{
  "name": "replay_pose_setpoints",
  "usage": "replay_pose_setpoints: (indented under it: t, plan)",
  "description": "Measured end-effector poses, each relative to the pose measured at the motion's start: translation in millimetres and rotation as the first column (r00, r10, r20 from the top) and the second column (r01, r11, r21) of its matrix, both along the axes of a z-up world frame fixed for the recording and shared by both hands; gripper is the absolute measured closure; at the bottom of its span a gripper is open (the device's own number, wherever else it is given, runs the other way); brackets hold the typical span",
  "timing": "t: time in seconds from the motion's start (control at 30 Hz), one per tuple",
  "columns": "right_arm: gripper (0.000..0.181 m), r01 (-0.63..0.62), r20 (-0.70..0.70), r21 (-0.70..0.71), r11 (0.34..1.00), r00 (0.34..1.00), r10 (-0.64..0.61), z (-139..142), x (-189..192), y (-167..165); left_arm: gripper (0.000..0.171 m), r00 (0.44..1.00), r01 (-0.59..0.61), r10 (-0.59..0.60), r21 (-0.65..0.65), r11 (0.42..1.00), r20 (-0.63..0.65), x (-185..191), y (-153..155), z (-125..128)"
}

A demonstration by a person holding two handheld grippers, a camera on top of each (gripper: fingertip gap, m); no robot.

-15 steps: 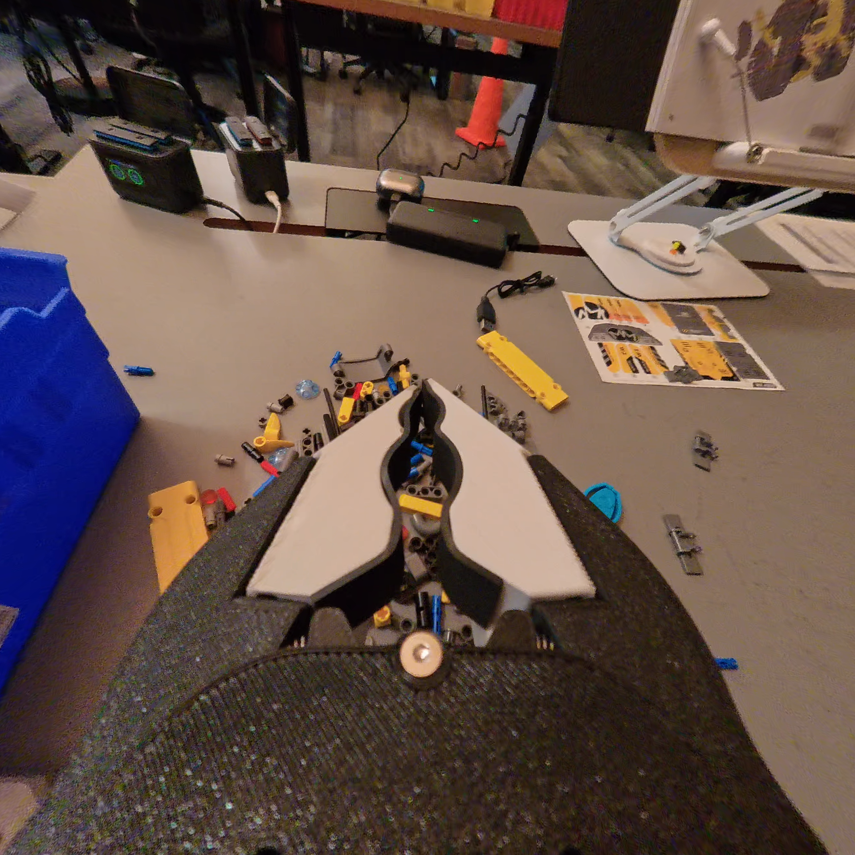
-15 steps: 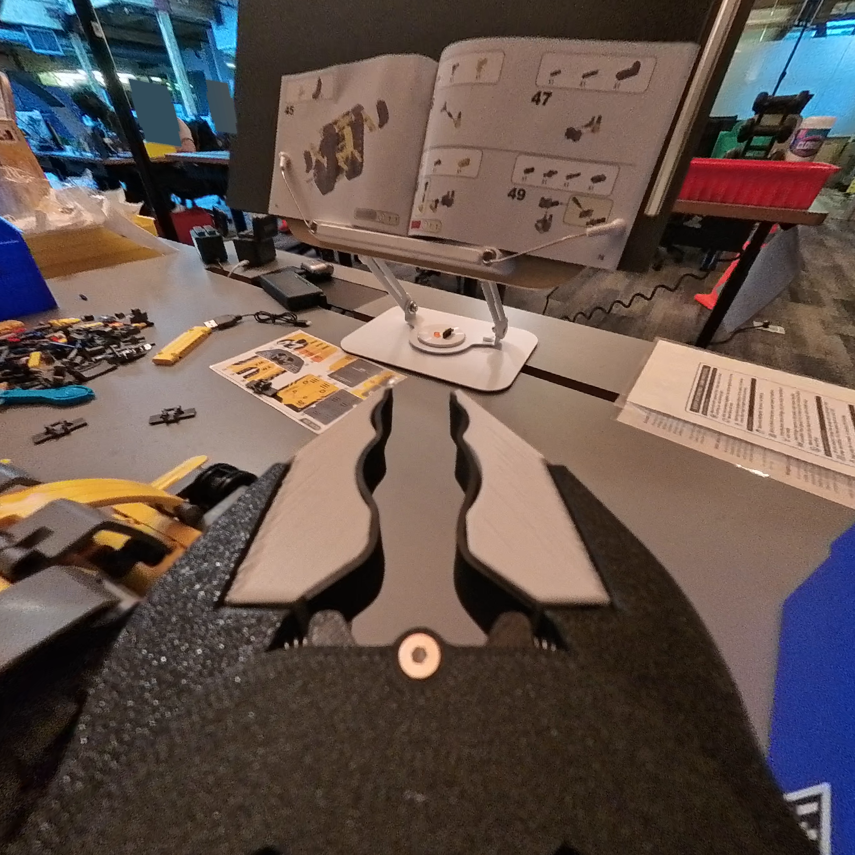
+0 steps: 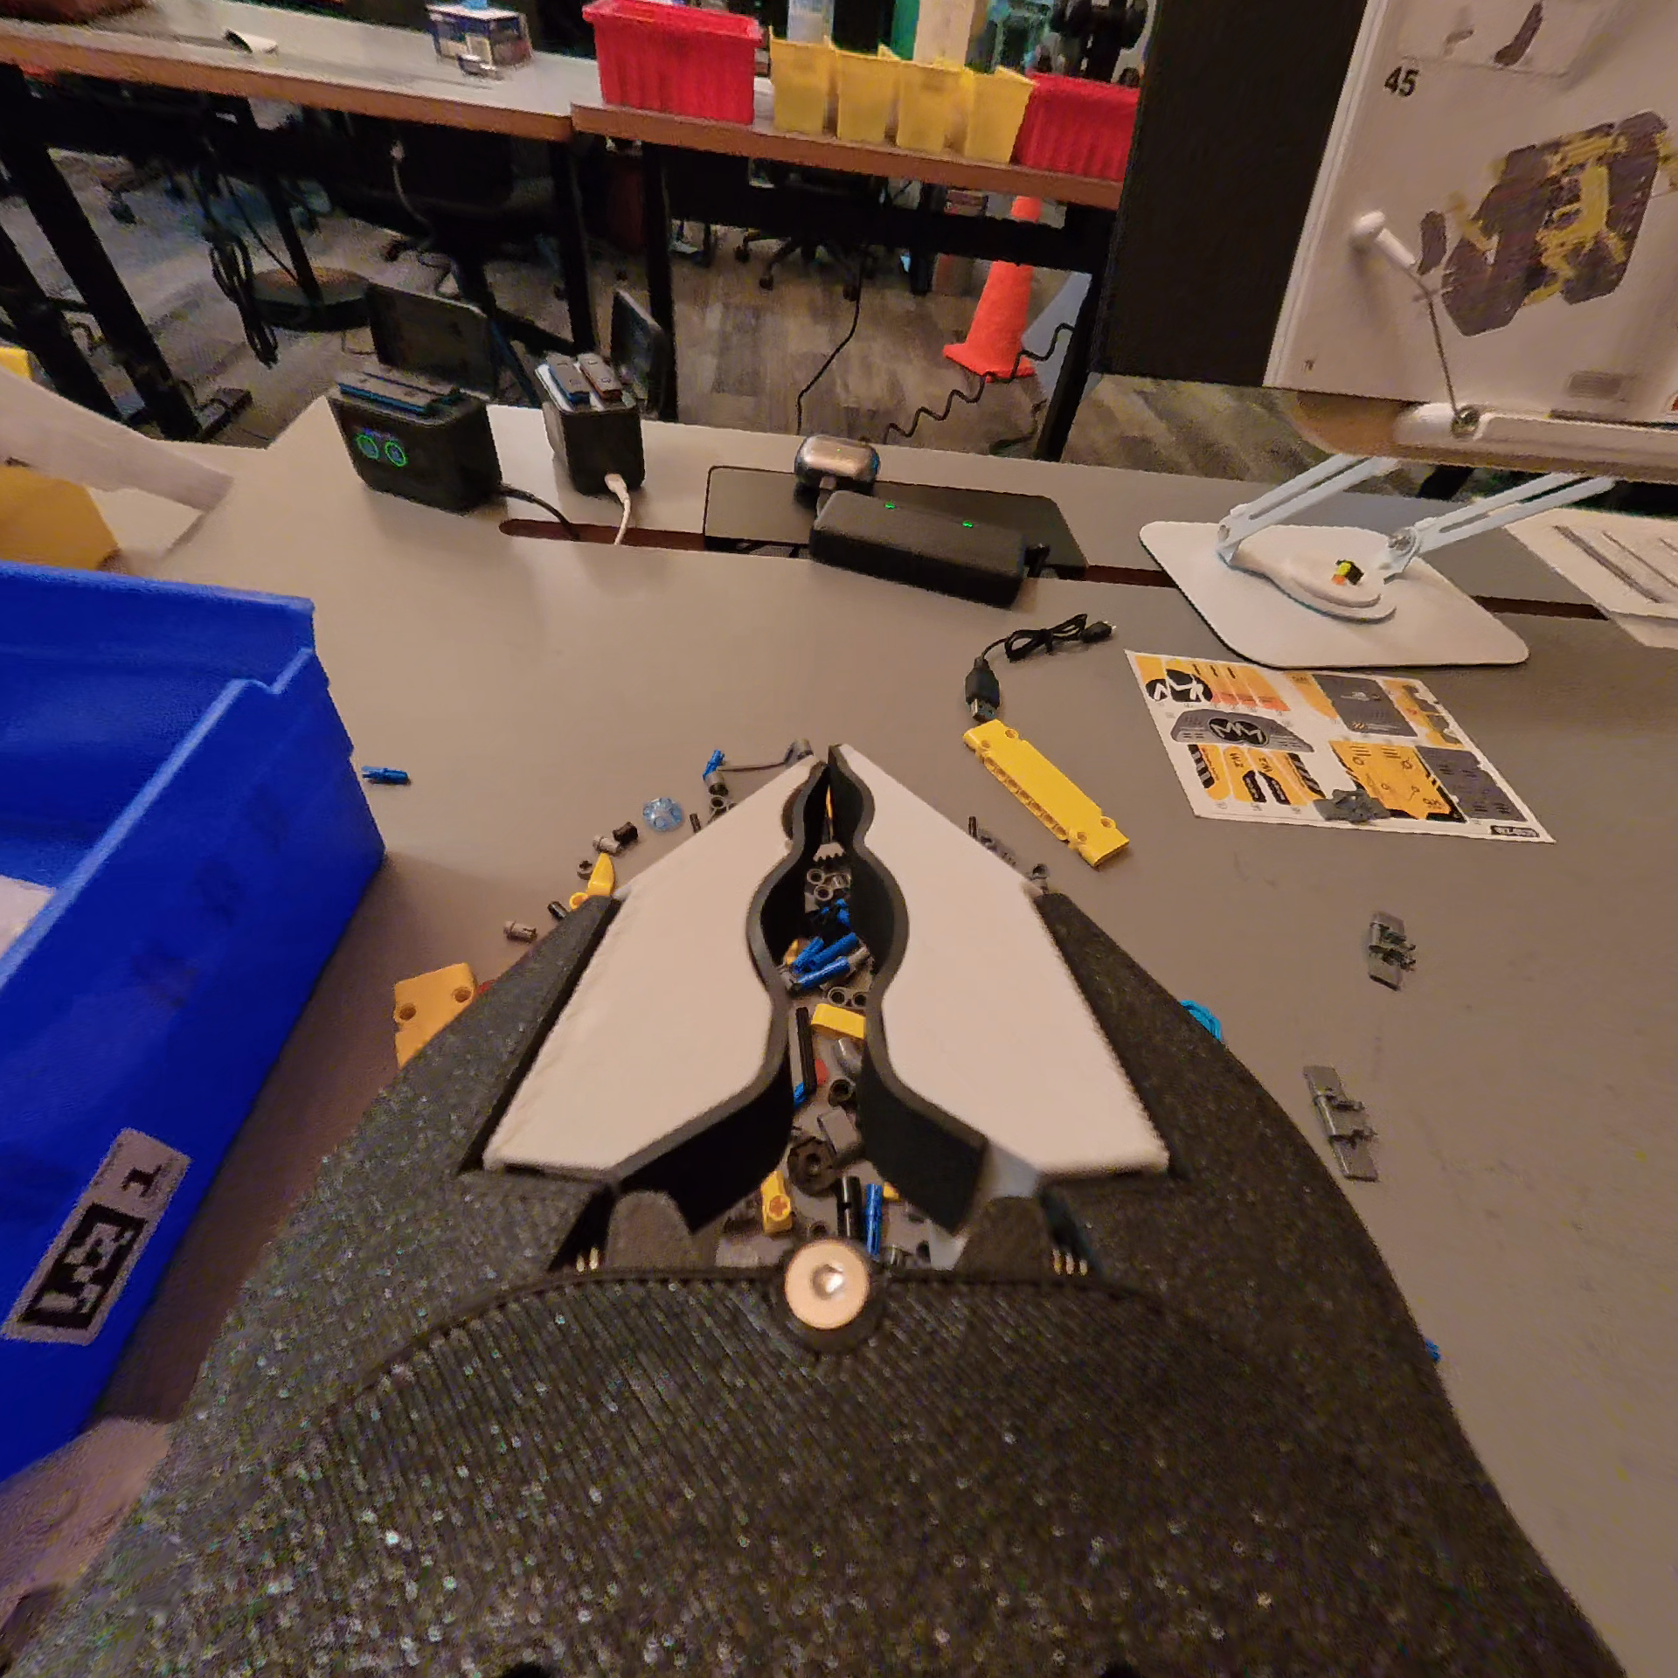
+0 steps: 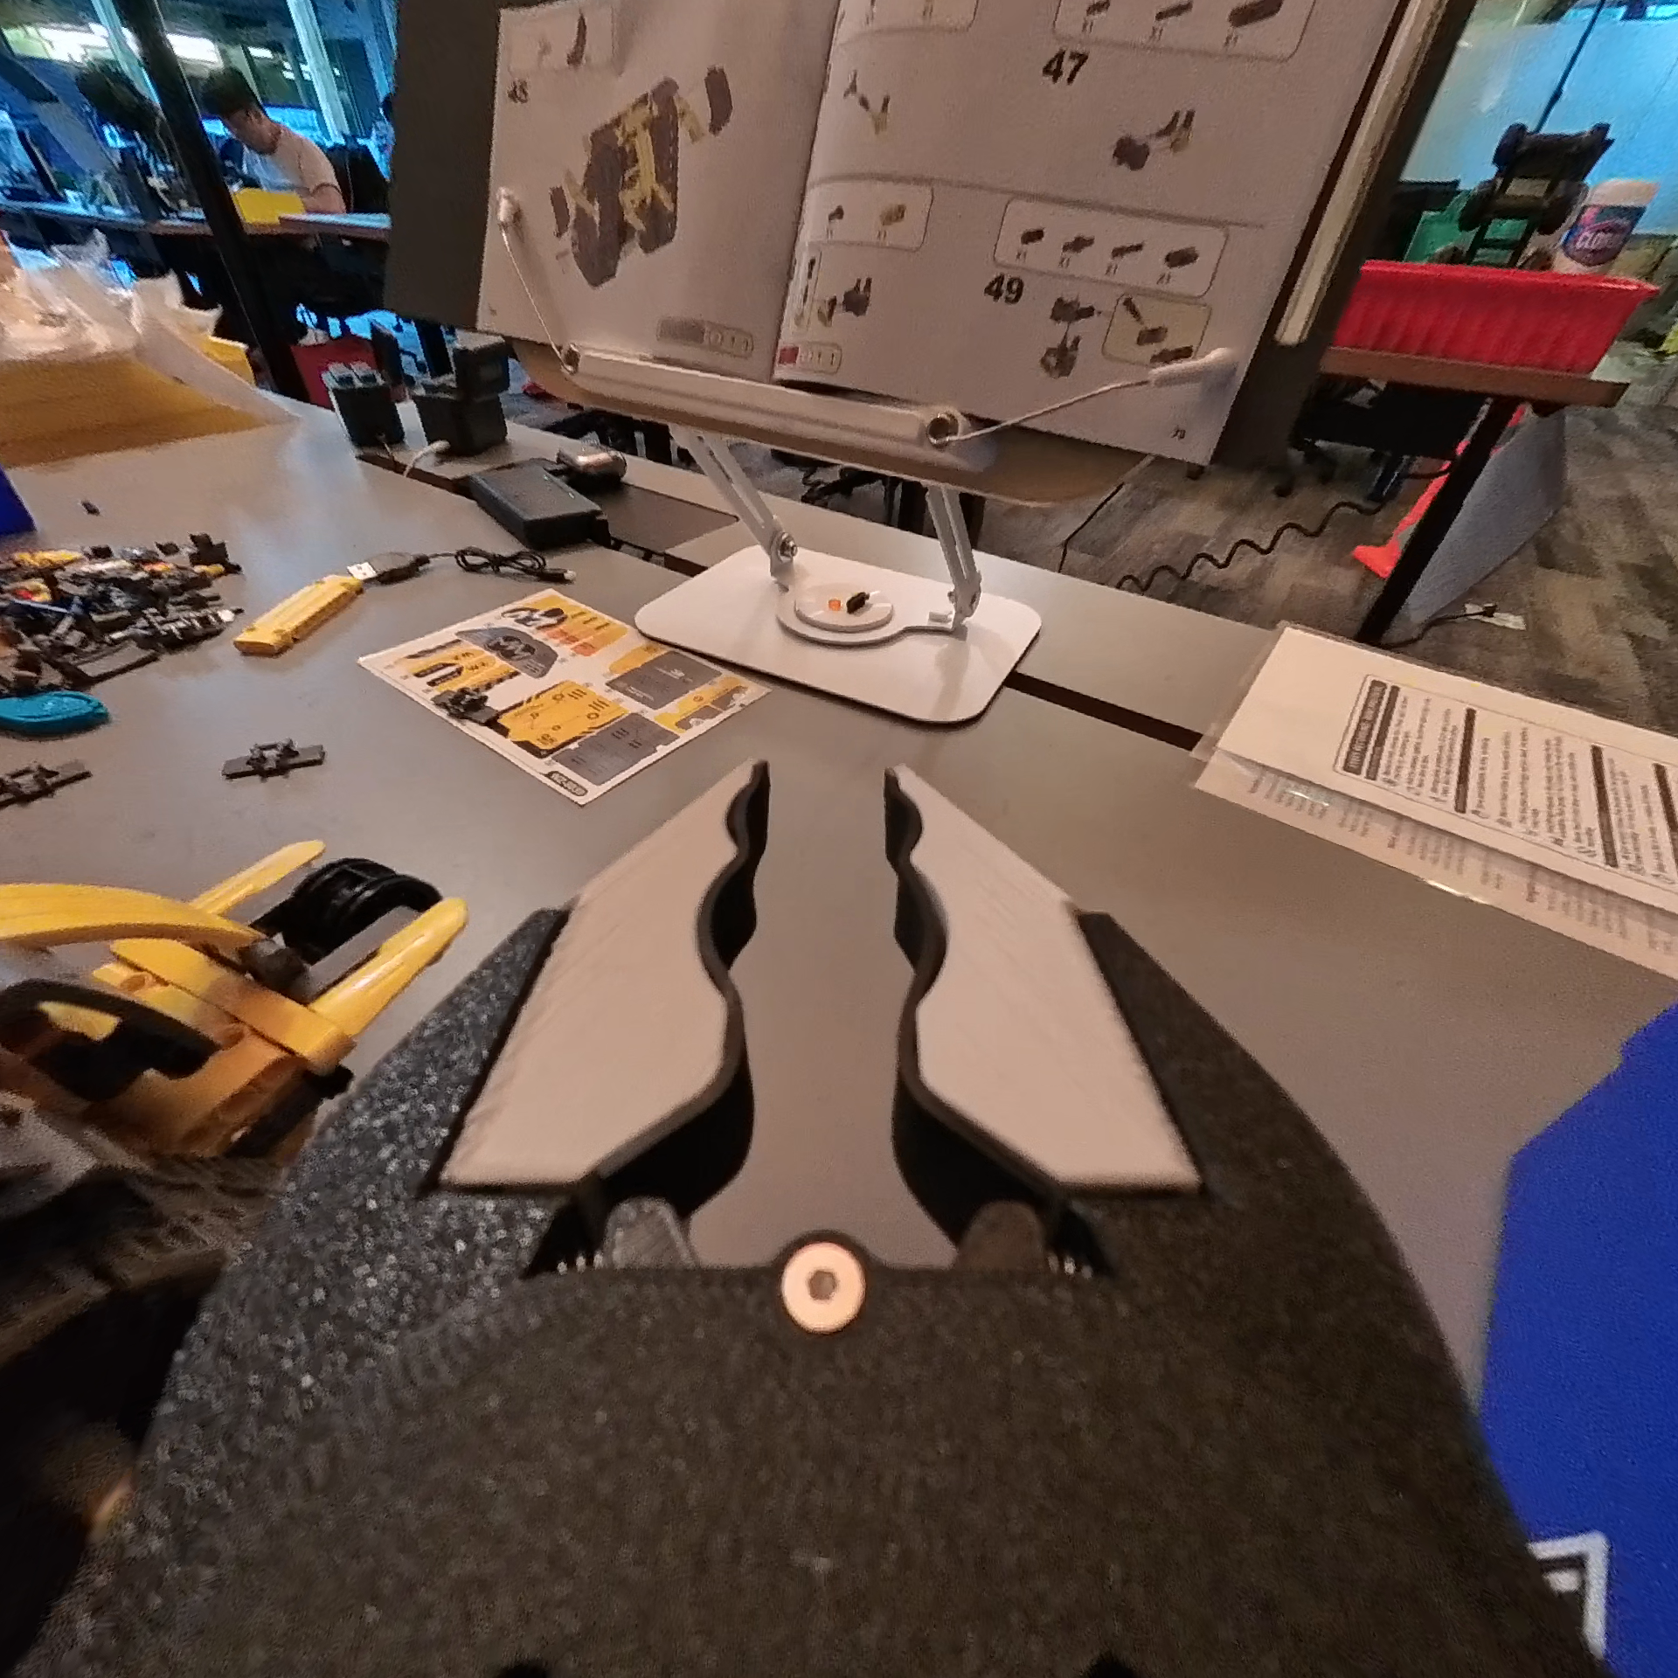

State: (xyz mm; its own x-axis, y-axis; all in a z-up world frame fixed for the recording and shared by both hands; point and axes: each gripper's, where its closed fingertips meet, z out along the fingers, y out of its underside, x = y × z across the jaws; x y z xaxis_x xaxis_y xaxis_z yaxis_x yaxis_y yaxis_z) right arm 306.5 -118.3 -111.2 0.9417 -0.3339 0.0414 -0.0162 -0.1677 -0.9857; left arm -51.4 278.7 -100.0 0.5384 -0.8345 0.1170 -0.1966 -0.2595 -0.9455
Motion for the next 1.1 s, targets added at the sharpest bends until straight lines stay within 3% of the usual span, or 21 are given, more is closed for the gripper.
replay_pose_setpoints:
  t: [0.2,0.33,0.57,0.73,0.87,0.97,1.1]
  plan:
    - [0.156,-0.04,-0.036,0.042,0.998,0.998,0.042,7,-9,2,0.171,0.999,-0.017,0.017,0.0,1.0,0.031,-24,-5,28]
    - [0.156,0.021,-0.016,-0.018,1.0,1.0,-0.021,-2,2,-2,0.171,0.996,-0.068,0.065,0.067,0.995,0.058,-44,-9,56]
    - [0.155,0.013,-0.106,0.017,1.0,0.994,-0.012,-3,6,-5,0.171,0.995,-0.09,0.088,0.052,0.995,0.048,-53,-2,54]
    - [0.154,0.009,-0.093,0.012,1.0,0.996,-0.008,-1,4,-4,0.171,0.985,-0.155,0.155,-0.002,0.988,-0.076,-63,19,21]
    - [0.153,0.002,-0.033,-0.005,1.0,0.999,-0.002,6,-3,-3,0.171,0.973,-0.143,0.121,-0.101,0.985,-0.199,-56,26,-20]
    - [0.153,0.03,0.019,0.017,0.999,0.999,-0.03,18,0,-8,0.171,0.933,-0.14,0.101,-0.088,0.986,-0.346,-56,41,-43]
    - [0.153,0.008,-0.022,0.07,0.997,1.0,-0.006,28,-3,-13,0.17,0.887,-0.09,-0.055,-0.288,0.954,-0.458,-57,56,-68]
